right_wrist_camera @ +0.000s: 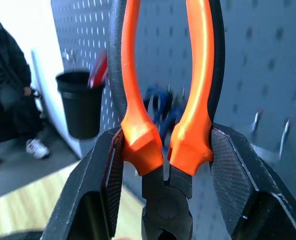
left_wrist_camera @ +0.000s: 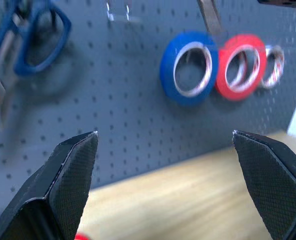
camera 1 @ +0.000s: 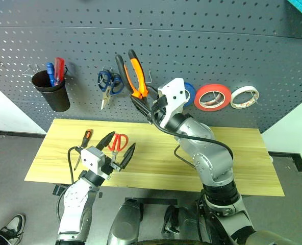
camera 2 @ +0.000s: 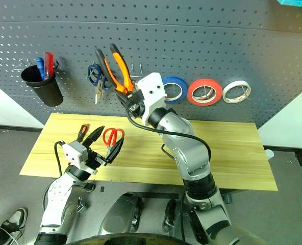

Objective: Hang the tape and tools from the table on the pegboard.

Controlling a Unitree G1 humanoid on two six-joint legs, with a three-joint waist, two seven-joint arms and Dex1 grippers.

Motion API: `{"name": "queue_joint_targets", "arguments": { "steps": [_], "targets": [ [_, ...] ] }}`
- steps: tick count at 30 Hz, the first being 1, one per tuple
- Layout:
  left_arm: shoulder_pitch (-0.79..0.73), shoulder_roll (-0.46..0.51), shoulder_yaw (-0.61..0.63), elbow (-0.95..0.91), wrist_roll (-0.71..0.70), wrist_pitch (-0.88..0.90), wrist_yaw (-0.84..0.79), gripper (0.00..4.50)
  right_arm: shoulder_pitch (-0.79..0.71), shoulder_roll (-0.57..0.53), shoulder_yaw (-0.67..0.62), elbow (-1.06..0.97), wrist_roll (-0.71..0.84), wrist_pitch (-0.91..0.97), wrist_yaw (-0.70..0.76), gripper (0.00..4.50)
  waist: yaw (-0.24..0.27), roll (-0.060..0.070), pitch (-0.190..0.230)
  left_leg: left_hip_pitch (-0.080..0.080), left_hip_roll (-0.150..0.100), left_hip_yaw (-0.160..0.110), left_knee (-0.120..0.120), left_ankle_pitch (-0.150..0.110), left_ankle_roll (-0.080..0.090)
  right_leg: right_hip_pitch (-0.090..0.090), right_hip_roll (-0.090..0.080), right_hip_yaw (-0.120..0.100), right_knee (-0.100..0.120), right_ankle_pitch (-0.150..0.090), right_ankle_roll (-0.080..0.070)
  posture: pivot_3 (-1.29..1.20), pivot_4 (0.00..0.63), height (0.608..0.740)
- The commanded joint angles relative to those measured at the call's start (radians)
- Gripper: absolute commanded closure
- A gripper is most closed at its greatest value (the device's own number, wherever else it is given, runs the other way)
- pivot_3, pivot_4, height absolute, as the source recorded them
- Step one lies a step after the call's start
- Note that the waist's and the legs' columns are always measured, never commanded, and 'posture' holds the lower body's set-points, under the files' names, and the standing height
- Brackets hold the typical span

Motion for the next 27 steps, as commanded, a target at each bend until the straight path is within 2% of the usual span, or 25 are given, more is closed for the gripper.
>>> {"name": "queue_joint_targets", "arguments": {
  "steps": [1,7,15,20,27],
  "targets": [
    [-0.031,-0.018,0.01,0.026,-0.008,-0.05,0.006,0.0,-0.106,0.041,-0.015,0.005,-0.017,-0.096,-0.029,2.39,0.004,0.0,-0.01,0.0,0.0,0.0,0.0,0.0,0.0,0.0,0.0,0.0,0.001,0.0,0.0,0.39,0.037,0.676],
    [-0.064,-0.032,0.007,0.051,0.006,-0.073,0.018,0.0,-0.221,0.067,-0.03,0.148,-0.061,-0.204,-0.073,2.39,0.018,0.0,-0.027,-0.001,0.002,-0.001,0.009,0.0,0.0,0.001,0.002,-0.001,0.004,0.002,-0.002,0.39,0.039,0.676],
    [-0.067,-0.03,0.001,0.013,0.019,-0.069,0.044,0.0,-0.341,0.09,-0.05,0.438,-0.111,-0.368,-0.115,2.39,0.028,-0.001,-0.029,-0.002,0.003,-0.001,0.015,0.0,0.0,0.003,0.002,-0.001,0.006,0.004,-0.002,0.4,0.058,0.676],
    [-0.067,-0.031,-0.007,-0.027,0.025,-0.059,0.064,0.0,-0.398,0.098,-0.071,0.593,-0.135,-0.445,-0.149,2.39,0.028,-0.001,-0.029,-0.004,0.002,-0.001,0.015,0.0,0.0,0.001,0.002,-0.001,0.007,0.005,-0.003,0.41,0.071,0.676],
    [-0.078,-0.041,0.009,-0.031,0.067,-0.087,0.128,0.0,-0.425,0.105,-0.081,0.694,-0.161,-0.49,-0.171,2.39,0.028,-0.001,-0.029,-0.003,0.002,-0.002,0.015,0.0,0.0,0.0,0.002,-0.001,0.008,0.005,-0.003,0.42,0.091,0.676]
  ]
}}
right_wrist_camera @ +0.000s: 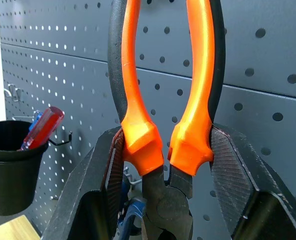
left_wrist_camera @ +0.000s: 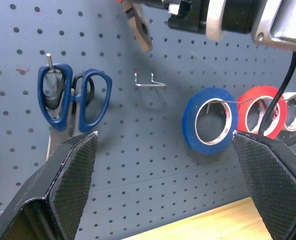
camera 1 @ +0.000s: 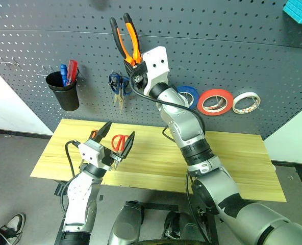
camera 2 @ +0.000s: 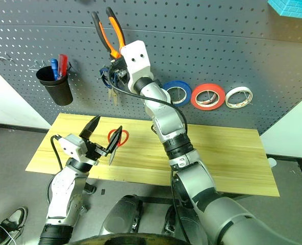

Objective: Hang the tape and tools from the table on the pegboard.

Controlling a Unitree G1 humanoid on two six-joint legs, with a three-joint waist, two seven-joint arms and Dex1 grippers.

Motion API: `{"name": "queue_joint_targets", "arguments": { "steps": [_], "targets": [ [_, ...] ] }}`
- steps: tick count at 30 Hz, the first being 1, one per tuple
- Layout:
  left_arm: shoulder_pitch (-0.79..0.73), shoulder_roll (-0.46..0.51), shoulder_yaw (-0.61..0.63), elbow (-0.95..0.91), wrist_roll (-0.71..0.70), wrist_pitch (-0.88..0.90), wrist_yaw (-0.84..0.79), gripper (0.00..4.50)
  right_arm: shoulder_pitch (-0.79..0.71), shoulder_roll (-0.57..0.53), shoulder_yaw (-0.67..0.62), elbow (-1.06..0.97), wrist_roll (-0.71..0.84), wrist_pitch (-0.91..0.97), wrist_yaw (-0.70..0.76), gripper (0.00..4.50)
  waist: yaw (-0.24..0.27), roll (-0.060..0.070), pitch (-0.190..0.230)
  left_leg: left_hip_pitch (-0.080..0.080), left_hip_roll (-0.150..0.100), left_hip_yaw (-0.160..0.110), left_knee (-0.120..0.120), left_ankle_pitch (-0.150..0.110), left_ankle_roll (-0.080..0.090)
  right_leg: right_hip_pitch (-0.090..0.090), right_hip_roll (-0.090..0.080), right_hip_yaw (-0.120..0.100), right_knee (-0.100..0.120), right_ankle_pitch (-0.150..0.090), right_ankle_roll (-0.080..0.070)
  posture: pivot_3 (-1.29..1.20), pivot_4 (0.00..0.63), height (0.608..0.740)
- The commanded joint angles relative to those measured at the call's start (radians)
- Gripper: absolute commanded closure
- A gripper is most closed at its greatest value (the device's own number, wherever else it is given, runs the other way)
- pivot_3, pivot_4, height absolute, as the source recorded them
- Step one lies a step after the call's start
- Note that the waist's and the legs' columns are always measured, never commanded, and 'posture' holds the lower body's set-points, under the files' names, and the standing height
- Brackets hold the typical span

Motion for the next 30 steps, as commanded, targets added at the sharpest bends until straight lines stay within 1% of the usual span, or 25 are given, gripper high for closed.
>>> {"name": "queue_joint_targets", "arguments": {
  "steps": [1,9,16,30],
  "targets": [
    [-0.008,-0.007,0.009,-0.033,0.025,-0.034,0.034,0.0,-0.049,0.012,-0.02,0.007,-0.01,-0.057,-0.016,2.39,0.0,0.0,0.0,0.0,0.0,0.0,0.0,0.0,0.0,0.0,0.0,0.0,0.0,0.0,0.0,0.42,0.094,0.676],
    [0.048,0.004,-0.005,-0.081,0.036,-0.022,0.052,0.0,-0.135,-0.003,-0.058,0.192,-0.027,-0.124,-0.042,2.39,-0.002,0.002,0.002,-0.001,0.0,0.0,0.0,0.0,0.0,-0.001,0.0,0.0,0.0,0.0,0.0,0.42,0.127,0.676],
    [0.092,0.017,-0.014,-0.141,0.031,0.009,0.059,0.0,-0.183,-0.009,-0.084,0.304,-0.039,-0.167,-0.076,2.39,-0.003,0.007,0.006,-0.001,0.0,0.0,0.0,0.0,0.0,-0.001,0.0,0.001,0.0,0.0,0.0,0.43,0.148,0.676],
    [0.138,0.037,-0.015,-0.227,0.005,0.063,0.059,0.0,-0.209,-0.012,-0.098,0.376,-0.043,-0.199,-0.141,2.39,-0.004,0.011,0.024,-0.001,0.001,-0.001,0.0,0.0,0.0,-0.001,-0.001,0.001,0.0,-0.001,0.0,0.42,0.171,0.676]
  ]
}}
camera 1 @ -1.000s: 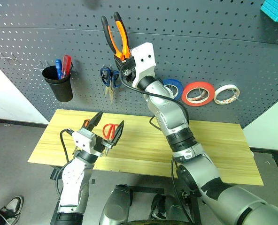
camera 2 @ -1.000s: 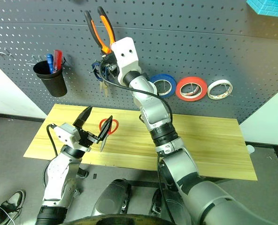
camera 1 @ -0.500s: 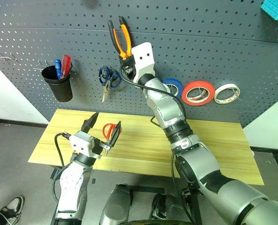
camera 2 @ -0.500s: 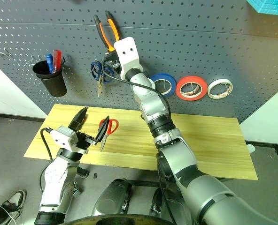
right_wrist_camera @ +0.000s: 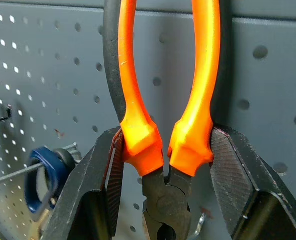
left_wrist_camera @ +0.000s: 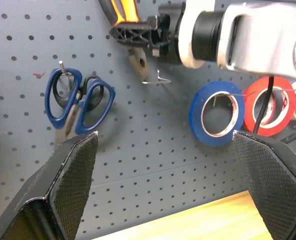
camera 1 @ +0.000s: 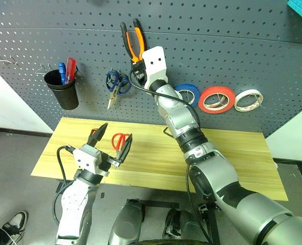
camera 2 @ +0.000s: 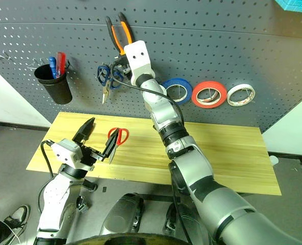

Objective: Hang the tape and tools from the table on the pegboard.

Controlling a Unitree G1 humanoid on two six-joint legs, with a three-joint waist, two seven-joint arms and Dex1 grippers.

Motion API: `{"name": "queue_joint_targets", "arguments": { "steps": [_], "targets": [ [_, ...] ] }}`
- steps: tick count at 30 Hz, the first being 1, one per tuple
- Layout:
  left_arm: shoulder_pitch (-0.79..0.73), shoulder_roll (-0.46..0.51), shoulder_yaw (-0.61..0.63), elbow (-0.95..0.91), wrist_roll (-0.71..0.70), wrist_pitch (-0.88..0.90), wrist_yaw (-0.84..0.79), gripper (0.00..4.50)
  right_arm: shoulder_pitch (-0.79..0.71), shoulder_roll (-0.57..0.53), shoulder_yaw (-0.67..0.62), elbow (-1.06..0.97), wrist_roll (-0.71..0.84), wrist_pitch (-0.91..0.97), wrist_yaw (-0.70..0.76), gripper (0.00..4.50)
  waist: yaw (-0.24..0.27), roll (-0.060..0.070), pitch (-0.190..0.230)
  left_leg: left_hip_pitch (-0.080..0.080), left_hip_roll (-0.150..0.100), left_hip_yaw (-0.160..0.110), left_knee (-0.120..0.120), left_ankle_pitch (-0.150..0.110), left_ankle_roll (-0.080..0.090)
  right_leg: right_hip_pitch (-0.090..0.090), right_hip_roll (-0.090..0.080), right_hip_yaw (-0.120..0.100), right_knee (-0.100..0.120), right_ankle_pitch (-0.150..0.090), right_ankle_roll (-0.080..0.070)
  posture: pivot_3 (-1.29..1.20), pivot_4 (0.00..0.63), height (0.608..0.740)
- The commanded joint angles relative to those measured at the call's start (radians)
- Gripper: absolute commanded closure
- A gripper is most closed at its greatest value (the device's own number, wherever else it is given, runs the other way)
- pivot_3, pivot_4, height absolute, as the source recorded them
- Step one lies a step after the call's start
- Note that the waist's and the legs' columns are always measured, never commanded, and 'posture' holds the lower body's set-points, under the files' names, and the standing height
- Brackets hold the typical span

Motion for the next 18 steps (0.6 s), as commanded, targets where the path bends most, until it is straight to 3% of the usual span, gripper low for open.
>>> {"name": "queue_joint_targets", "arguments": {
  "steps": [1,18],
  "targets": [
    [0.013,0.007,-0.002,-0.042,-0.009,-0.002,0.0,0.0,-0.053,-0.009,-0.039,0.002,-0.002,-0.032,-0.039,2.39,0.0,0.001,0.002,0.0,0.0,0.0,0.0,0.0,0.0,0.0,0.0,0.0,0.0,0.0,0.0,0.42,0.171,0.676],
    [0.016,0.014,-0.005,-0.024,-0.017,-0.004,-0.018,0.0,-0.022,-0.038,-0.063,-0.092,0.017,-0.029,-0.037,2.39,0.0,0.002,0.011,0.0,0.001,0.0,0.0,0.0,0.0,0.0,0.0,0.0,0.0,0.0,0.0,0.4,0.163,0.676]
  ]
}}
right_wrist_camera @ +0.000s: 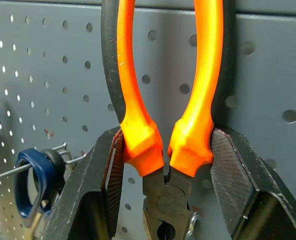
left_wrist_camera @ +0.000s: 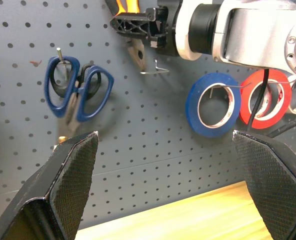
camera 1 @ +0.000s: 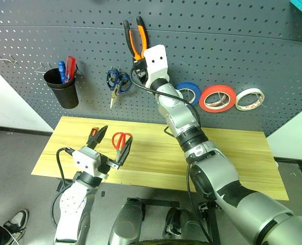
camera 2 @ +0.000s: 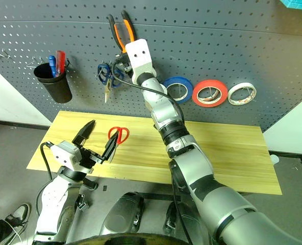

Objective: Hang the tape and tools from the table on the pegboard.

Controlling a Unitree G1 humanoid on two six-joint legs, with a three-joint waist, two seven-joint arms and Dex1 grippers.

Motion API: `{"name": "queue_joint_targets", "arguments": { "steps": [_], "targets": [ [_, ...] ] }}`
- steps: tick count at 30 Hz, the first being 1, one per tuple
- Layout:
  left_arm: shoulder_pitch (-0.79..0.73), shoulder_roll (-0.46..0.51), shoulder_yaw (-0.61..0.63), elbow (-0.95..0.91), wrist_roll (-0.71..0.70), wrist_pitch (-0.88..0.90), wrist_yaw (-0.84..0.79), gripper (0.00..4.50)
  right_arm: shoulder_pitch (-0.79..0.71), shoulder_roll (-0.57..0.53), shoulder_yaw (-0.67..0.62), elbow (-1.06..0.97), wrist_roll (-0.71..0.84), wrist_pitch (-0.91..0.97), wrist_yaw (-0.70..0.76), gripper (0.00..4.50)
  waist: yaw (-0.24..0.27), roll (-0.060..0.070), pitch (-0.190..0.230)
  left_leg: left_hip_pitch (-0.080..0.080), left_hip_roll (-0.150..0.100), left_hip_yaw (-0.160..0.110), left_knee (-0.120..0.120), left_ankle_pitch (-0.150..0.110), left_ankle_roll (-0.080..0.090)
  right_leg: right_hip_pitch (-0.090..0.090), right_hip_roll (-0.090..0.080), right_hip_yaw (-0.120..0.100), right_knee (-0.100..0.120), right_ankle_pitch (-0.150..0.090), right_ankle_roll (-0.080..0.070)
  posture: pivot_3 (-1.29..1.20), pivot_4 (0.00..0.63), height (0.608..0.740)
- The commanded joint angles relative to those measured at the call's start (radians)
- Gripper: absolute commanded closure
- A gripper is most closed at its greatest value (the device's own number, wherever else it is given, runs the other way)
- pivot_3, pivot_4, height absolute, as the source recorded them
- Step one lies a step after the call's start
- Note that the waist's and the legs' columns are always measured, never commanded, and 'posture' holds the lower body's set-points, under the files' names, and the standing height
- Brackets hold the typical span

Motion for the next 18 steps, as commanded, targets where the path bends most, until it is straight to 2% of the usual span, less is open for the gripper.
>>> {"name": "queue_joint_targets", "arguments": {
  "steps": [1,18],
  "targets": [
    [-0.001,0.004,-0.003,-0.019,-0.013,-0.01,-0.006,0.0,-0.012,-0.028,-0.056,-0.1,0.019,-0.007,-0.024,2.39,0.0,0.0,0.003,0.0,0.0,0.0,0.0,0.0,0.0,0.0,0.0,0.0,0.0,0.0,0.0,0.4,0.163,0.676],
    [0.01,0.013,-0.001,-0.036,-0.018,0.006,-0.011,0.0,0.06,-0.011,-0.035,-0.215,0.003,0.081,-0.037,2.39,-0.005,0.002,0.013,0.0,0.002,0.0,0.0,0.0,0.0,-0.001,0.0,0.0,0.0,0.0,0.0,0.4,0.177,0.676]
  ]
}}
